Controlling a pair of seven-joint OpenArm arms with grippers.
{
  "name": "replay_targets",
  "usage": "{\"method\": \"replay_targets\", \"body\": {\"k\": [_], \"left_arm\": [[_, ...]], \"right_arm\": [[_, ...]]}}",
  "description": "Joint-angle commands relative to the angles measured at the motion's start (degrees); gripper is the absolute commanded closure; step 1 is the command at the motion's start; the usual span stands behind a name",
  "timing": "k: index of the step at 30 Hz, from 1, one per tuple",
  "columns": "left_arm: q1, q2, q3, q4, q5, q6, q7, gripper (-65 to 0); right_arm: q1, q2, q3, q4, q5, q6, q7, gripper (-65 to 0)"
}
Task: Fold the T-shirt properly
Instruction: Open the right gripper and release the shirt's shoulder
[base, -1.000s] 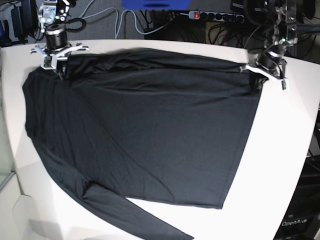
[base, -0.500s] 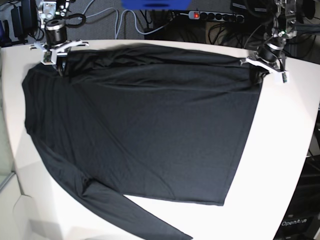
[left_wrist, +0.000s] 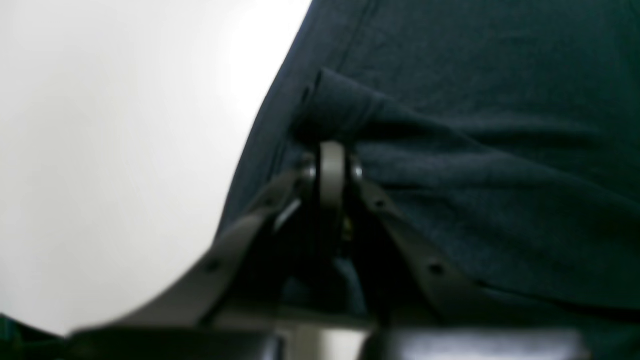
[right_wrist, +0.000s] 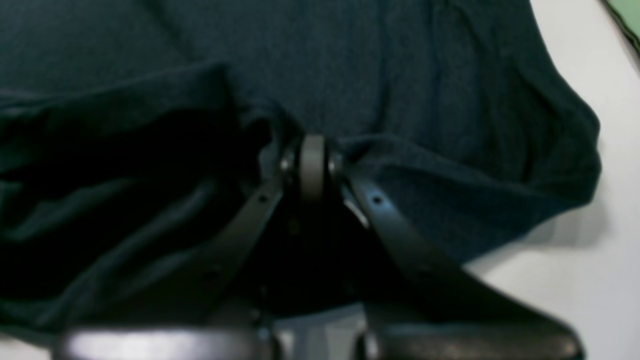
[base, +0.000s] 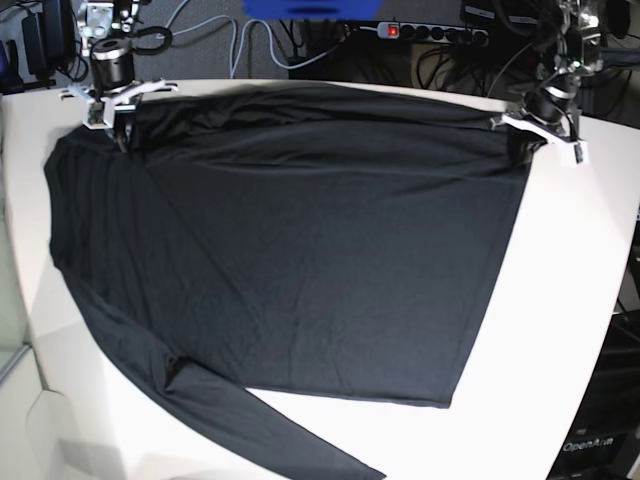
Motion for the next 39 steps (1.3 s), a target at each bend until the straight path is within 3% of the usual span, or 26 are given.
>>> {"method": "replay_targets", "body": {"k": [1,18,28,39], "left_arm": [[2.1,-0.1,-0.4,-1.9,4.0,5.5,9.3,-1.0],[0.4,0.1,-0.6,-1.9,4.0,5.5,9.4,-0.9],[-1.7,0.4,-0.4,-1.9,3.5,5.5,9.8,-0.9],[-1.9,2.3,-0.4,2.4,3.6,5.4,9.4,-0.9]], "right_arm": [[-1.4,-0.1,-0.2,-1.9,-2.9,0.5,-9.7,-0.1],[-0.5,1.1,1.0,-1.6,-2.9,0.6,-9.7,-0.1],[-1.3,1.1,1.4,5.1,-2.9,0.7,-10.1,-0.1],[-1.3,1.1,1.5,6.6,-2.9,0.7,-9.1,-0.1]]}}
